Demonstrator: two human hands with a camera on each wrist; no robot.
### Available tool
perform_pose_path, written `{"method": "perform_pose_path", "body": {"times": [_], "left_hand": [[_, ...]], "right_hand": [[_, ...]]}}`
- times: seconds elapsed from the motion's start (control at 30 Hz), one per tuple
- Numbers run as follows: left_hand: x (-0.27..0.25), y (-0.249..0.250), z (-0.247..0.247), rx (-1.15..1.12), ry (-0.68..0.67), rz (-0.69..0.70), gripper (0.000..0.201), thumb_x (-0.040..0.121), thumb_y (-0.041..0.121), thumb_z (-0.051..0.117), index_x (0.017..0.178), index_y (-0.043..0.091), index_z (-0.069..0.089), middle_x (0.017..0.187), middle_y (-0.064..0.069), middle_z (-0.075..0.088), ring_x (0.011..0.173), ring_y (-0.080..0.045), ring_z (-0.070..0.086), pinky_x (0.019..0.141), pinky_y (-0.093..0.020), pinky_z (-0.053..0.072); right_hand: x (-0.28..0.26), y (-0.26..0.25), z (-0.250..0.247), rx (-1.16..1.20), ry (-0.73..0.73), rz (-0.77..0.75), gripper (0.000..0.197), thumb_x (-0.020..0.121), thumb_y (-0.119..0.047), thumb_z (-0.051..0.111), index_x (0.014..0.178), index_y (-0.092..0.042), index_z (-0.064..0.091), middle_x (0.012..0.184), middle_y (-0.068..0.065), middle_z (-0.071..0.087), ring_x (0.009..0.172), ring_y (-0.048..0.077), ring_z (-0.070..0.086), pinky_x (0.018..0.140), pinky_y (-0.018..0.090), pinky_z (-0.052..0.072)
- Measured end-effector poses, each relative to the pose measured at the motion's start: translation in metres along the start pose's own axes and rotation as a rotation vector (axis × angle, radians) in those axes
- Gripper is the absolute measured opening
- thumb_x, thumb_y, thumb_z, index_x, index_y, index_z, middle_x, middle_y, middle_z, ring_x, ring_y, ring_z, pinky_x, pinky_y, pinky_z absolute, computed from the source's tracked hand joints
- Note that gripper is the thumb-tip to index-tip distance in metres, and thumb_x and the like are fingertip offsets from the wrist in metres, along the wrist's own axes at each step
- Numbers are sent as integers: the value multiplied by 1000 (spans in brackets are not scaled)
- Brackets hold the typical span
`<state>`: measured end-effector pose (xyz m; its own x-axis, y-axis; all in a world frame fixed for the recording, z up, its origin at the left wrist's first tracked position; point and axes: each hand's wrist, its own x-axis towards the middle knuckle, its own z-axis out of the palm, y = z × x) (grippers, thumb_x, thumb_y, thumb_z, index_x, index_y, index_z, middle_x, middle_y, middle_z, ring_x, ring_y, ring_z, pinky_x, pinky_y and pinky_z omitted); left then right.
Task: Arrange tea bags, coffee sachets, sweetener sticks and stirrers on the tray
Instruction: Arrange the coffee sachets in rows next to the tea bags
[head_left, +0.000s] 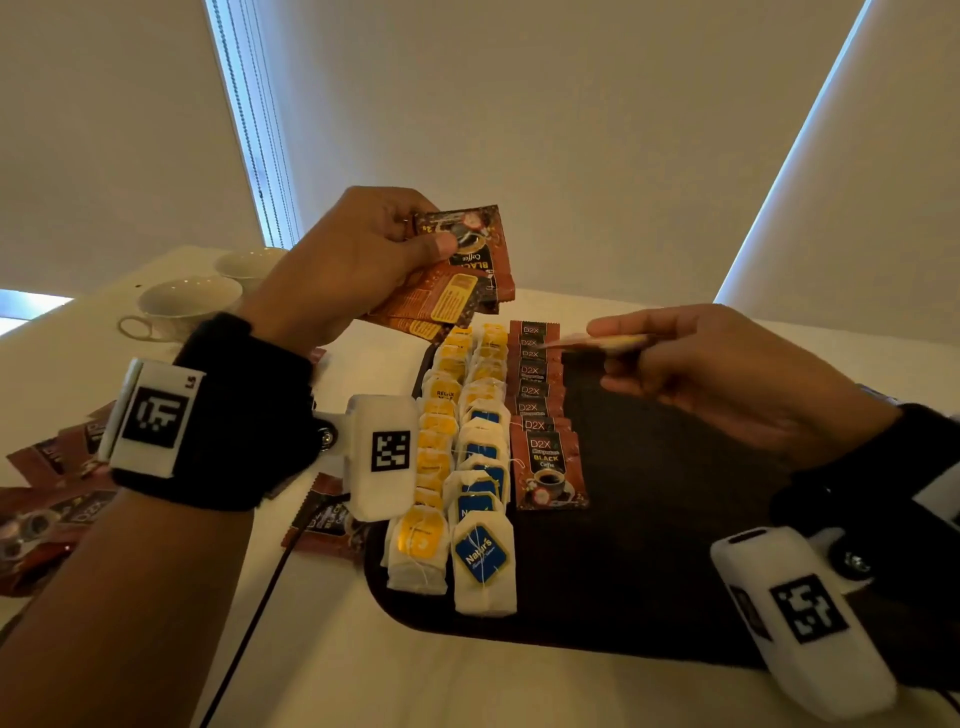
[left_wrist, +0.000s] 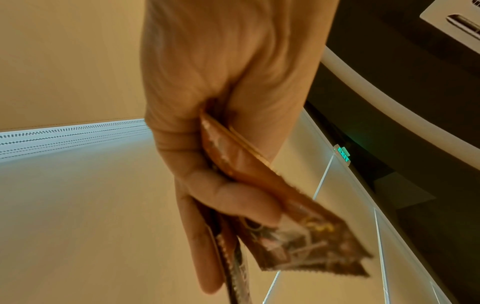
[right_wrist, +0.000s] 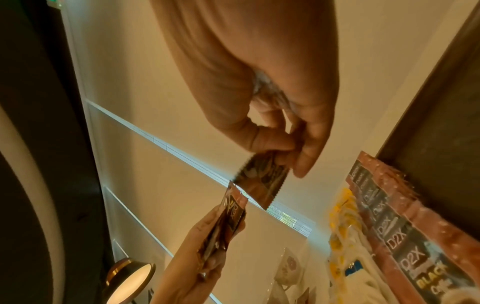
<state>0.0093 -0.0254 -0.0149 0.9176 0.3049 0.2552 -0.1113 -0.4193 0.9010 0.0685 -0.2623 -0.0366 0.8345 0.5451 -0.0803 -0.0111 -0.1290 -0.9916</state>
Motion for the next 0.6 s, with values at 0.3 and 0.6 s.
{"method": "perform_pose_path", "body": {"times": [0.3,0.6], "left_hand": [[0,-1,-1,42,-8,-6,5,92,24,58,96,21,60,81,1,70,59,-7,68,57,-23,56],[1,-2,-3,38,1,-3,10,91,23,59,99,17,61,82,-2,70,60,-8,68,59,-25,57]], "right_hand": [[-1,5,6,-299,168,-90,4,88,-23,61,86,-19,63,90,3,71,81,13,68,71,26,57],[4,2,10,-349,-33,84,15,85,0,58,97,-9,60,97,14,64,77,19,65,57,22,56]]}}
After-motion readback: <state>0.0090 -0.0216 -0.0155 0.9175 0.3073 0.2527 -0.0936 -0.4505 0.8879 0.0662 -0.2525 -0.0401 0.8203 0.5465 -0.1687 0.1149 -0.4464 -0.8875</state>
